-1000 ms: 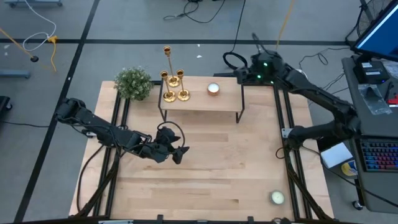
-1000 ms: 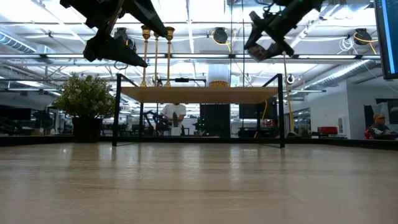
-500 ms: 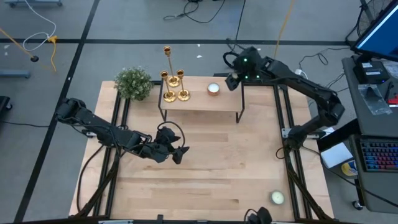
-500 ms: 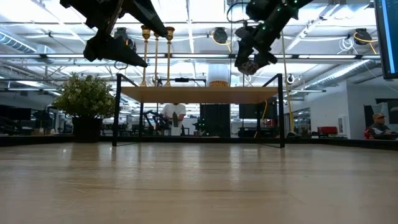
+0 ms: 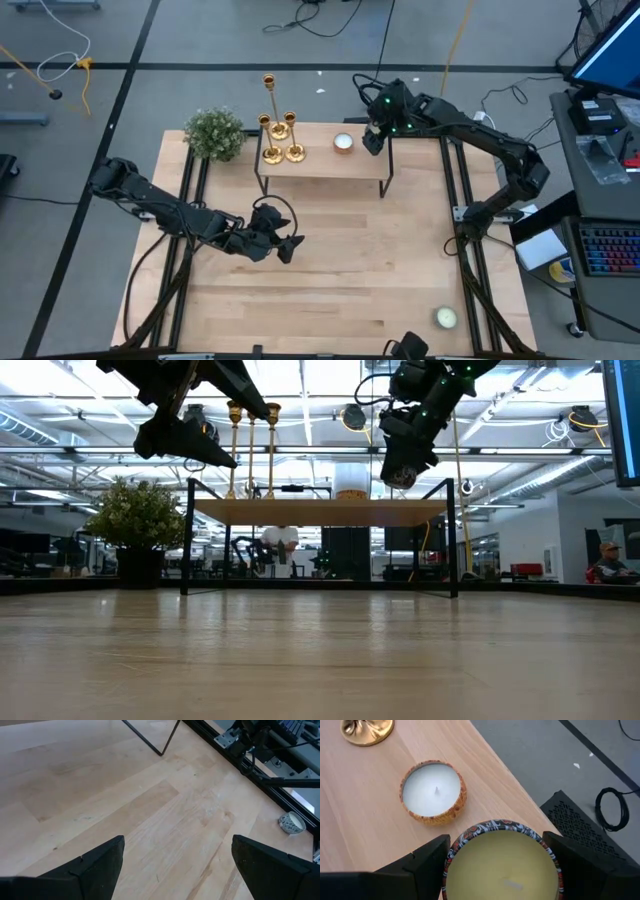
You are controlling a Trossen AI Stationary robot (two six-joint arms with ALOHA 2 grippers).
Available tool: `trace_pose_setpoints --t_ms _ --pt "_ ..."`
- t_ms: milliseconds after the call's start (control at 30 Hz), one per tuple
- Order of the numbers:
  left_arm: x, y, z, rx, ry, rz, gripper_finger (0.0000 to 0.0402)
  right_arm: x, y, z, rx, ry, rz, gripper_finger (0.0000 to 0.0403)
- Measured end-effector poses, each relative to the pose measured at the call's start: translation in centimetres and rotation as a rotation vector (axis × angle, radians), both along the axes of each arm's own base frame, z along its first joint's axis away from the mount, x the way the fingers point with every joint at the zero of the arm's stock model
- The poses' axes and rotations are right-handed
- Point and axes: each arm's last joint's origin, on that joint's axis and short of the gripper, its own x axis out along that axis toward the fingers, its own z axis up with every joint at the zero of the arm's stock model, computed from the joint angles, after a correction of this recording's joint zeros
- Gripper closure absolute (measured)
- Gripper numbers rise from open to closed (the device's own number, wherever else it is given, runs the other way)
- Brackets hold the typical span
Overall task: Pick & Place candle stick holders
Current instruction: Put the red patterned scented candle on the shelf
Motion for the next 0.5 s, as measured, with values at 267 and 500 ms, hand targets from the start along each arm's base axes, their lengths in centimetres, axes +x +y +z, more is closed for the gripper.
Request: trace_pose_setpoints --t_ms 267,500 --pt "0.0 0.0 0.0 0.000 -0.001 0.000 0.0036 -0.1 0.1 -0.9 -0.004 0.043 0.035 0.0112" --pt "0.0 0.0 0.0 -0.001 -0.002 0.000 0.0036 0.4 0.8 -2.7 0.002 0.054 0.066 0.0112"
